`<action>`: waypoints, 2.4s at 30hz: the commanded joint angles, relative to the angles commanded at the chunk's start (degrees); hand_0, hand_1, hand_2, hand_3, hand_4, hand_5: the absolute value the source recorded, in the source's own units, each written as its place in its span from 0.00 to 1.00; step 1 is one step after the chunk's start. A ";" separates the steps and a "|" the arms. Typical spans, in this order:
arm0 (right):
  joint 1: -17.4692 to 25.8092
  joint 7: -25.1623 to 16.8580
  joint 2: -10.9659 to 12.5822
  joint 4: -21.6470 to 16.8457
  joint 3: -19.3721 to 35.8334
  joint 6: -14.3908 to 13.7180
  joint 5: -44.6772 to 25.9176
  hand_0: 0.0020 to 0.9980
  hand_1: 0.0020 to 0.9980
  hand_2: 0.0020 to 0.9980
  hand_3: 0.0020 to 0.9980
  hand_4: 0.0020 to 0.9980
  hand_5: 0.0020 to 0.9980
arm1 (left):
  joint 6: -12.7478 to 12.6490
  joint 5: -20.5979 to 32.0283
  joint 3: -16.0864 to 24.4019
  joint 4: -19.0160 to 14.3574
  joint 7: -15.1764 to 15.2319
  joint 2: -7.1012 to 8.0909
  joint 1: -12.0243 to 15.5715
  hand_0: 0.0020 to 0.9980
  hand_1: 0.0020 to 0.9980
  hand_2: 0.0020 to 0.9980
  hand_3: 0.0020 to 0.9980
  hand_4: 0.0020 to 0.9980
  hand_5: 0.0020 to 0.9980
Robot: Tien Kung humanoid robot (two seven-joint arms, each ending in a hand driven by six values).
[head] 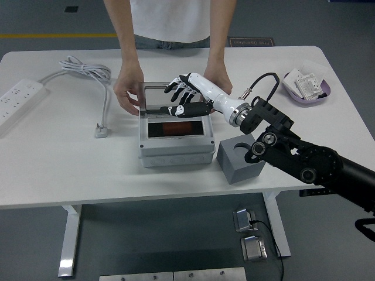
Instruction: Fetch the battery,place it into the box,close the lid of the box
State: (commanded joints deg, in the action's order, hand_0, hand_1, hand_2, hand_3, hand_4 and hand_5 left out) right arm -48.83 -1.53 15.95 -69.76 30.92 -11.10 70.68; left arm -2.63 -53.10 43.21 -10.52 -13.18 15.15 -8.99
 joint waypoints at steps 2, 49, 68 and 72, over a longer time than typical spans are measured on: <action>-1.61 -0.36 -0.13 0.68 0.51 0.19 -0.59 0.39 0.40 0.49 0.60 0.92 0.40 | 0.03 -0.05 -0.01 -0.01 -0.01 0.03 -0.11 0.63 0.70 0.62 0.59 0.60 0.13; -7.51 -4.84 -6.38 18.67 -10.18 2.10 -10.37 0.94 0.80 0.83 0.88 0.97 0.66 | 0.62 -3.56 1.68 -0.17 -0.77 -0.33 -1.27 0.63 0.70 0.61 0.59 0.60 0.13; -4.26 -0.95 1.63 3.52 -11.63 0.14 -6.29 0.91 0.77 0.83 0.87 0.96 0.66 | 0.26 -1.60 0.54 -0.10 -0.41 -0.13 -0.77 0.63 0.70 0.61 0.59 0.60 0.13; -3.47 -0.06 3.12 0.66 -12.35 0.01 -5.93 0.91 0.77 0.83 0.87 0.96 0.66 | 0.20 -1.17 0.33 -0.07 -0.33 0.00 -0.68 0.63 0.70 0.61 0.59 0.60 0.13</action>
State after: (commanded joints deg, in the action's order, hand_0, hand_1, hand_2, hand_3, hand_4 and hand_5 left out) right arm -52.30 -1.60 19.06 -69.09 18.57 -11.09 64.75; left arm -2.43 -54.27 43.54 -10.59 -13.51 15.15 -9.68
